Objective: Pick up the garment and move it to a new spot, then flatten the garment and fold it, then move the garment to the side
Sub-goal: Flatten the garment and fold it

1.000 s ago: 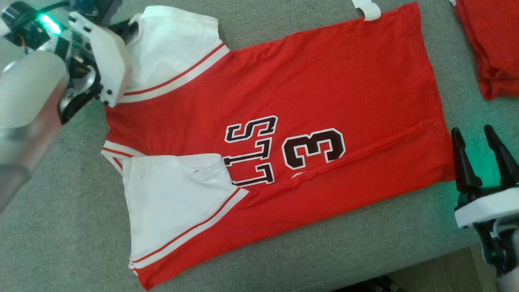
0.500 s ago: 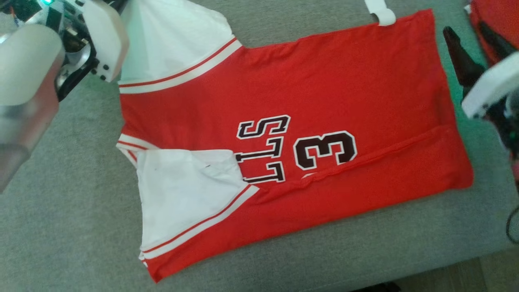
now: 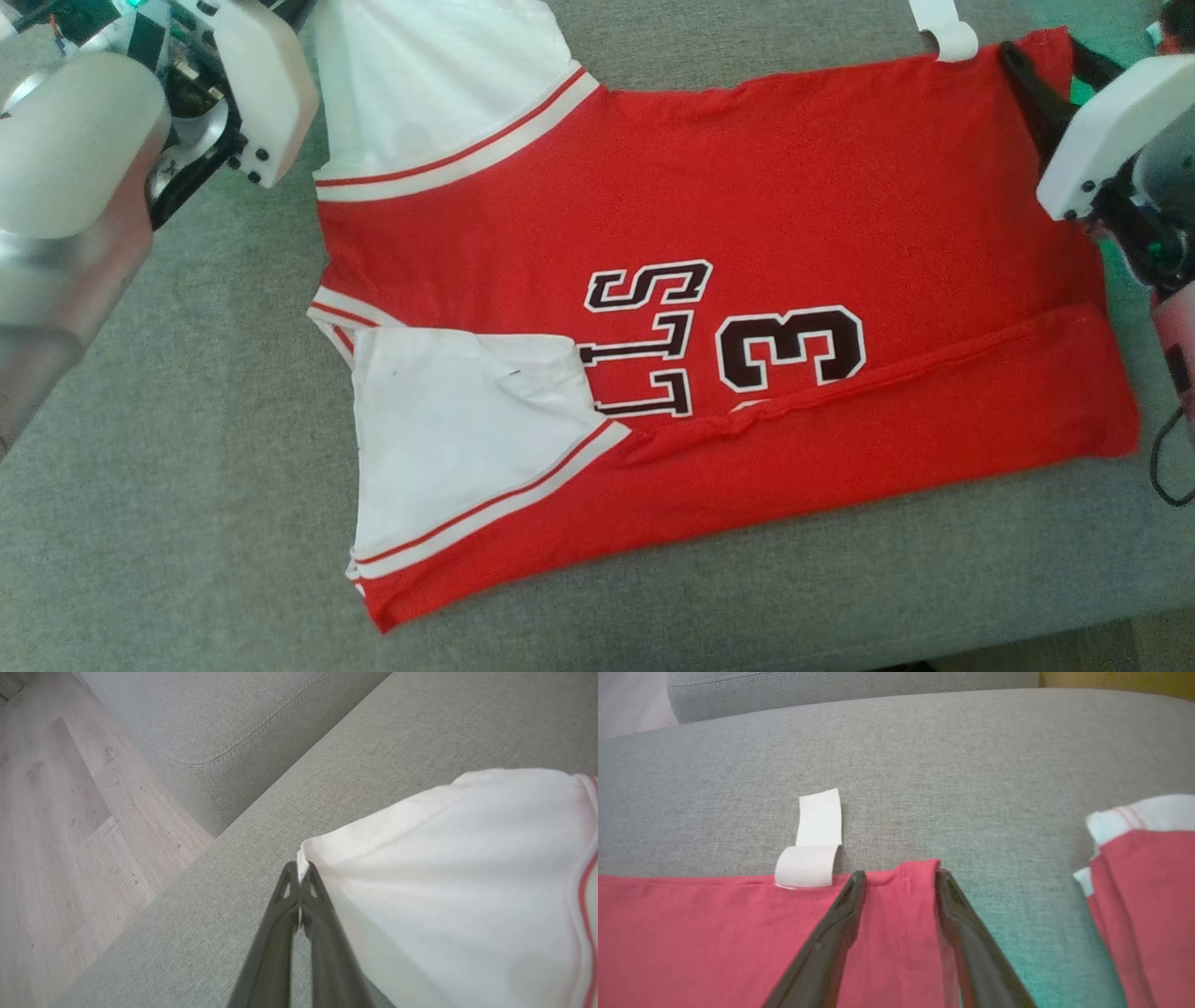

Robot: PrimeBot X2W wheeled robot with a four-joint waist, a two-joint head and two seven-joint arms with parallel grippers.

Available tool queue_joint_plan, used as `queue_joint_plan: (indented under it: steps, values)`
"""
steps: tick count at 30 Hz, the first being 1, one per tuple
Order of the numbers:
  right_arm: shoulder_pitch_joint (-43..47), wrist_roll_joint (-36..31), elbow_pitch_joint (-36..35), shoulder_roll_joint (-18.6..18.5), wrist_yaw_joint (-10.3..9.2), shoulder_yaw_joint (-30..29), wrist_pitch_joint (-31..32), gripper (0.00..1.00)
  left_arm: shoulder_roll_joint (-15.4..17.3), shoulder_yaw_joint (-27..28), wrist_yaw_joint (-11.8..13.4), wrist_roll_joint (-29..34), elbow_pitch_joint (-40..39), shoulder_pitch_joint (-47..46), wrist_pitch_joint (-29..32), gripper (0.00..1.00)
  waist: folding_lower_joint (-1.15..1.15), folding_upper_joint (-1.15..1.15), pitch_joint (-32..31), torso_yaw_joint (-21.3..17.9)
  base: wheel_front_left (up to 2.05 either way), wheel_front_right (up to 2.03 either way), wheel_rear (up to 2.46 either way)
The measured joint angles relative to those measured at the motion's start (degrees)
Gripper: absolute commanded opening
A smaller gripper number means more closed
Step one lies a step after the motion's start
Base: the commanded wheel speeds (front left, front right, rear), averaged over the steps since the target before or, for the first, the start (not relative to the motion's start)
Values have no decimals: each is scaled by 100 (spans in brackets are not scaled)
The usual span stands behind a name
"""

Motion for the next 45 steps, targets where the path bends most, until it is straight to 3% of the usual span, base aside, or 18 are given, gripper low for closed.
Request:
queue_joint_plan:
  steps: [3, 5, 10, 17, 23, 32, 45]
  values:
    - [-77, 21, 144, -3, 1, 187, -146, 35, -25, -14, 0, -14, 18, -21, -1, 0, 0, 0, 6, 32, 0, 0, 0]
    - [-135, 70, 246, -32, 1, 270, -237, 0, -40, -21, -1, -14, 31, -40, -5, 0, 0, 0, 5, 51, 0, 0, 0]
    - [-350, 82, 479, -110, 1, 372, -667, 0, -49, -42, -2, -9, 66, -115, -229, 0, 0, 0, 2, 69, 0, 0, 0]
    - [-738, 307, 616, -188, 1, 234, -1322, 0, -143, 0, 77, 233, 289, -448, -1054, 0, 0, 0, -28, 105, 0, 0, 0]
    - [-728, 651, 499, -399, 1, 130, -1510, 0, -224, 160, 120, 176, 371, -566, -1414, 0, 0, 0, -125, 179, 0, 0, 0]
    - [327, 1179, -250, -828, 1, 160, -1519, 0, 156, 97, 115, 124, -366, 131, -1724, 0, -1, 0, -408, 312, 0, 0, 0]
    - [1724, 1190, -843, -1038, 1, -294, -1627, 0, 1103, -56, 1073, 31, -2636, 1753, -1705, 0, -2, 0, -911, 538, 0, 0, 0]
